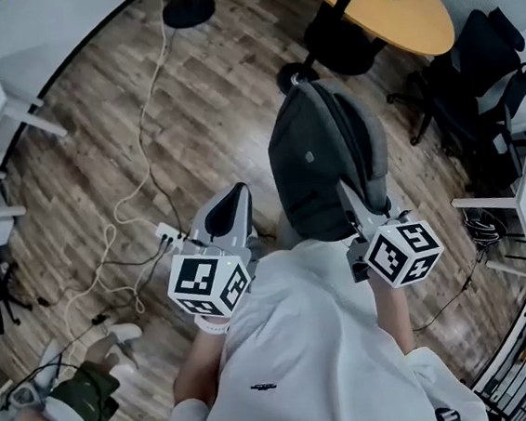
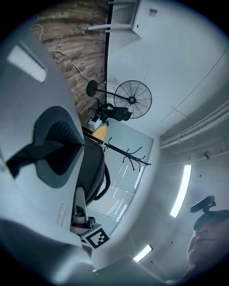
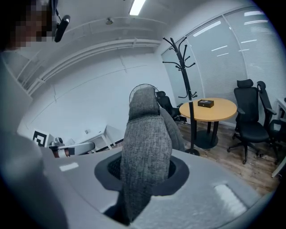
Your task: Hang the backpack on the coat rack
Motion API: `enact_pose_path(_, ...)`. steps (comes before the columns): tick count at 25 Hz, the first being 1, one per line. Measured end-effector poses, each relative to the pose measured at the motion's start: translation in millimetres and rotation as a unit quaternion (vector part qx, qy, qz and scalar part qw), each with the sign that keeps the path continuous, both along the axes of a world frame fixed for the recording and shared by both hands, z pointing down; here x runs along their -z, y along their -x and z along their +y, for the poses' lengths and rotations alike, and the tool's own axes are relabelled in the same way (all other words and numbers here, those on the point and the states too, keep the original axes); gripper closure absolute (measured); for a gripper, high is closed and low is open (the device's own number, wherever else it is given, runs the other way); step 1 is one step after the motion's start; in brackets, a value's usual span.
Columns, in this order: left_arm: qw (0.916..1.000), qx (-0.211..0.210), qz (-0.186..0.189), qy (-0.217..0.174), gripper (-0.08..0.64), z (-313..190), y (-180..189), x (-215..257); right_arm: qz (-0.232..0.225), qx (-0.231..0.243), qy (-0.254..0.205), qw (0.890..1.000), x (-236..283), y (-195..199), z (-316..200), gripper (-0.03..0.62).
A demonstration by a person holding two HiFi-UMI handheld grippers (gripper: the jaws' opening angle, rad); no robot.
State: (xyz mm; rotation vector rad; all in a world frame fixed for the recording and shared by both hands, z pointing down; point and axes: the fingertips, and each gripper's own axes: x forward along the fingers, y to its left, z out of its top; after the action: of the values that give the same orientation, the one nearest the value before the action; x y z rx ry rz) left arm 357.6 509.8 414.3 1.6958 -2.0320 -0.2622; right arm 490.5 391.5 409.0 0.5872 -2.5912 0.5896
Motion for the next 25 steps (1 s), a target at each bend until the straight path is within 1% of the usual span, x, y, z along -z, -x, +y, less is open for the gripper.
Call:
enact_pose_path(4,1.0000,0.002,-0.001,-0.003,0.542,3.0,13.3,-2.1,-0.012,0.017,-0.008,1.000,6.9,27.6,5.7,0.492)
enact_pose_path(9,1.0000,0.004,-0.006,0.001,0.541,-18.4,33.0,-2.1,0.006,0.042,0.008,0.999,-11.5,60.2,-7.2,0.492)
enact_pose_path(14,0.9997,0.016,-0.017,0.009,0.542,-47.3,76.2,1.1,0.024,0.060,0.026,0.998,-29.7,98.1,-34.6,0.492)
enact_pose_path(17,0.9996,0.018,-0.018,0.015,0.541,-74.0,104.1,0.2,0.027,0.068,0.028,0.997,-33.7,125.4,-56.4,0.492)
enact_pose_path(20,0.9995,0.010,-0.019,0.023,0.542,-110.3,128.0,0.7,0.024,0.072,0.030,0.997,-33.0,150.5,-85.8,0.492)
enact_pose_path(25,0.9991,0.005,-0.033,0.026,0.541,-172.7,161.7,13.6,0.016,0.082,0.031,0.996,-29.6,188.6,-139.6,0.492)
